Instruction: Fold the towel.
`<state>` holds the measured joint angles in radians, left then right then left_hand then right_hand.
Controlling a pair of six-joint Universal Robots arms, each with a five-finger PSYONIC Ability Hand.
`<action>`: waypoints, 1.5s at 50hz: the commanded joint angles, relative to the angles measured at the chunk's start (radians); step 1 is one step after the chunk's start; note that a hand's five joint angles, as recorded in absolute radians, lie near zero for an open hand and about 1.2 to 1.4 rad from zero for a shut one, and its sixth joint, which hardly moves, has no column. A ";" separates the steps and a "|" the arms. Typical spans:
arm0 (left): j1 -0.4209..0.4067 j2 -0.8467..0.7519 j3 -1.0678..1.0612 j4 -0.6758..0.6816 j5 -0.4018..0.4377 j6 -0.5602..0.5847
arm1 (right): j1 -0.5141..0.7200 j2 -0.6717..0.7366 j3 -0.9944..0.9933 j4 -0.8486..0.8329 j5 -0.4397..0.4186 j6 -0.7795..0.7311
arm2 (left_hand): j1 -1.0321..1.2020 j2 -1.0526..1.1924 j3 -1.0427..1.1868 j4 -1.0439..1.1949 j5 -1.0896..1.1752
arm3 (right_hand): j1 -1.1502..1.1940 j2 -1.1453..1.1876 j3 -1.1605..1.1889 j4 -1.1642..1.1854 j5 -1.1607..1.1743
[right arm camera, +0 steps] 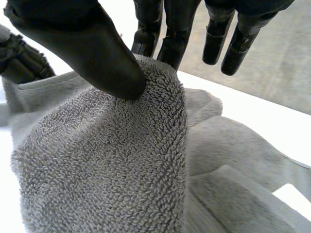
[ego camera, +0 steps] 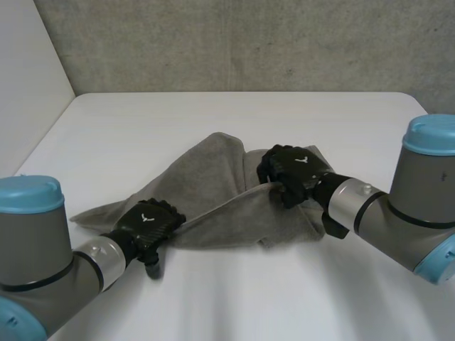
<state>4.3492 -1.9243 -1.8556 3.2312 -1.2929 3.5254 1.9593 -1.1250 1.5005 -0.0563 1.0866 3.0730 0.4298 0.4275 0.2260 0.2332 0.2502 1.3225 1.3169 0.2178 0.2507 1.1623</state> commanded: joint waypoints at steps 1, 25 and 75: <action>-0.014 -0.067 0.072 0.013 -0.037 -0.062 | -0.043 -0.019 0.038 0.006 0.003 -0.013 | 0.374 0.376 -0.051 -0.059 0.379 | 0.074 0.079 -0.043 -0.076 0.059; -0.023 -0.005 0.041 0.044 -0.177 -0.065 | -0.082 -0.027 0.135 0.277 -0.195 -0.470 | 0.966 0.969 -0.051 -0.059 0.971 | -0.586 -0.580 -0.043 -0.076 -0.600; 0.102 0.145 -0.025 0.047 -0.171 -0.048 | -0.131 0.048 -0.013 0.463 -0.137 -0.897 | 0.966 0.969 -0.051 -0.059 0.971 | 0.074 0.079 -0.043 -0.076 0.059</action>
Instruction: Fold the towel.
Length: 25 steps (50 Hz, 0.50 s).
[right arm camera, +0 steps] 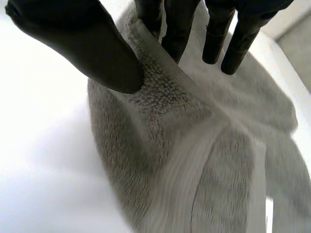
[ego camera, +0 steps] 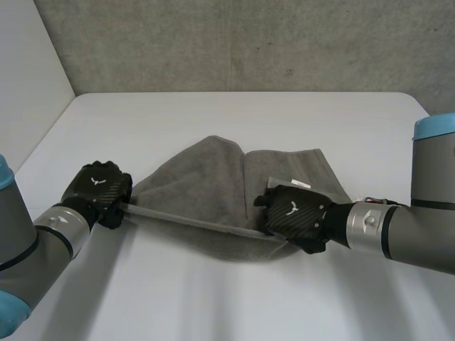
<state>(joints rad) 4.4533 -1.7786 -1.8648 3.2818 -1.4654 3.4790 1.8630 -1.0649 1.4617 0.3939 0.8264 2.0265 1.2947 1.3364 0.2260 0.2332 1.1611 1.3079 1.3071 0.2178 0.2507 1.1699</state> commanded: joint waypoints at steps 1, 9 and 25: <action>-0.002 -0.001 -0.016 -0.004 0.002 -0.001 | -0.035 -0.012 0.026 0.013 0.123 0.150 | 0.102 0.060 -0.051 -0.059 0.061 | 0.088 0.089 -0.043 -0.076 0.052; -0.008 -0.001 -0.017 -0.004 0.000 -0.001 | -0.059 -0.035 0.054 -0.012 0.122 0.239 | 0.102 0.060 -0.051 -0.059 0.061 | -0.228 -0.227 -0.043 -0.076 -0.264; 0.069 -0.002 -0.019 -0.005 0.054 0.000 | -0.090 -0.017 0.062 -0.148 0.111 0.195 | 0.102 0.060 -0.051 -0.059 0.061 | -0.190 -0.189 -0.043 -0.076 -0.226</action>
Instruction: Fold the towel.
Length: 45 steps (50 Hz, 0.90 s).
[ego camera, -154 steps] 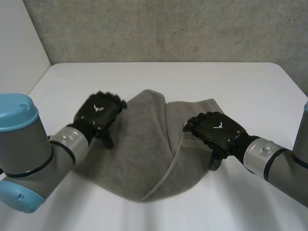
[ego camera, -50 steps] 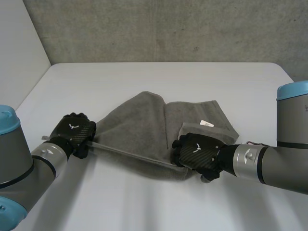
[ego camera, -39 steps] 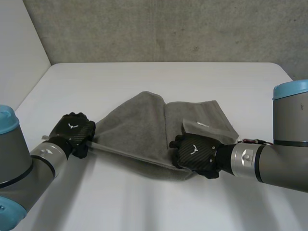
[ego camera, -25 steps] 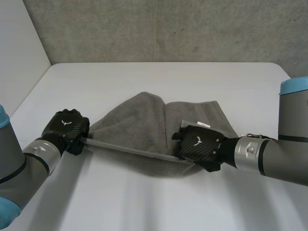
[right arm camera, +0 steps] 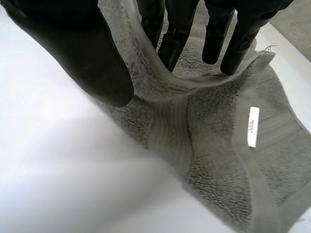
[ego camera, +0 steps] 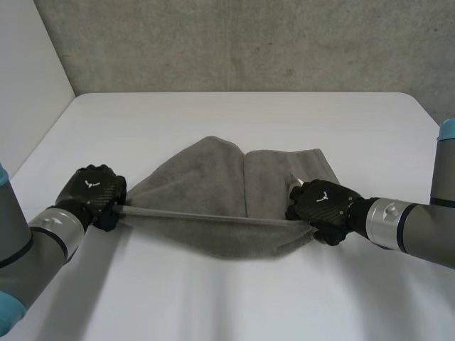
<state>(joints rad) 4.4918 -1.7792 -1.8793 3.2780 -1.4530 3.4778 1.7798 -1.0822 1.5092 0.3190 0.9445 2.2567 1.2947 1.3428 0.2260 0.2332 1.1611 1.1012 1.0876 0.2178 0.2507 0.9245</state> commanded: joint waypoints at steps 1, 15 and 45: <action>0.040 0.000 -0.004 -0.003 0.052 0.000 | -0.011 -0.002 0.026 -0.107 -0.018 -0.049 | 0.102 0.054 -0.051 -0.059 0.061 | 0.099 0.112 -0.043 -0.076 0.101; 0.035 -0.006 0.020 -0.006 0.094 0.001 | -0.004 -0.016 -0.003 -0.123 -0.049 -0.039 | 0.102 0.054 -0.051 -0.059 0.061 | 0.295 0.309 -0.043 -0.076 0.297; -0.028 0.147 0.312 0.551 0.102 -0.229 | 0.013 -0.231 -0.257 -0.409 0.149 0.771 | 0.102 0.054 -0.051 -0.059 0.061 | 0.295 0.309 -0.043 -0.076 0.297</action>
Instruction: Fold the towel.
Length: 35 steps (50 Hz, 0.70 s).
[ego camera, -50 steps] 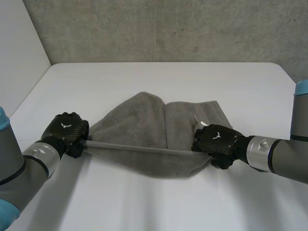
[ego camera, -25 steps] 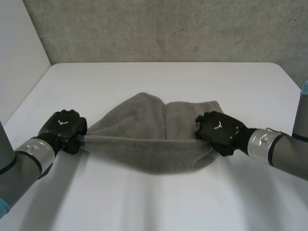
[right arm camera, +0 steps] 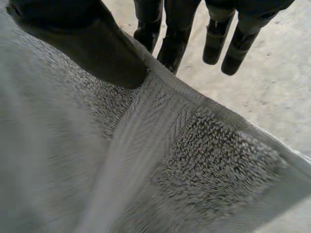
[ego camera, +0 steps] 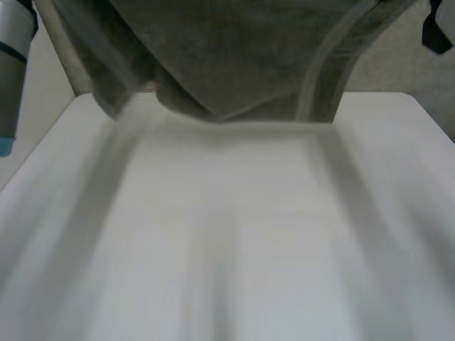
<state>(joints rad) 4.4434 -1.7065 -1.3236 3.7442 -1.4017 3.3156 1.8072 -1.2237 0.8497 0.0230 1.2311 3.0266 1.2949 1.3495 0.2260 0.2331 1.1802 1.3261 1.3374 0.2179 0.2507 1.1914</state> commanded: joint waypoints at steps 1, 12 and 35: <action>0.043 0.073 -0.306 0.080 0.070 -0.065 | -0.014 -0.089 0.404 -0.114 -0.137 0.001 | 0.101 0.047 -0.051 -0.059 0.042 | 0.070 0.059 -0.043 -0.076 0.030; 0.205 -0.010 -0.669 0.060 0.221 0.062 | -0.068 -0.109 0.770 -0.129 -0.239 -0.184 | 0.101 0.047 -0.051 -0.059 0.042 | 0.070 0.059 -0.043 -0.076 0.030; 0.220 0.186 -0.756 -0.328 0.227 0.202 | -0.316 -0.493 0.892 0.139 -0.381 -0.282 | 0.101 0.047 -0.051 -0.059 0.042 | 0.070 0.059 -0.043 -0.076 0.030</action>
<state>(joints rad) 4.6598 -1.6087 -2.0832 3.4677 -1.1741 3.5245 1.5630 -1.6270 1.7916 0.0468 0.9143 2.7427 1.2949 1.3529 0.2260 0.2332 1.1809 1.3264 1.3375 0.2178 0.2507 1.1929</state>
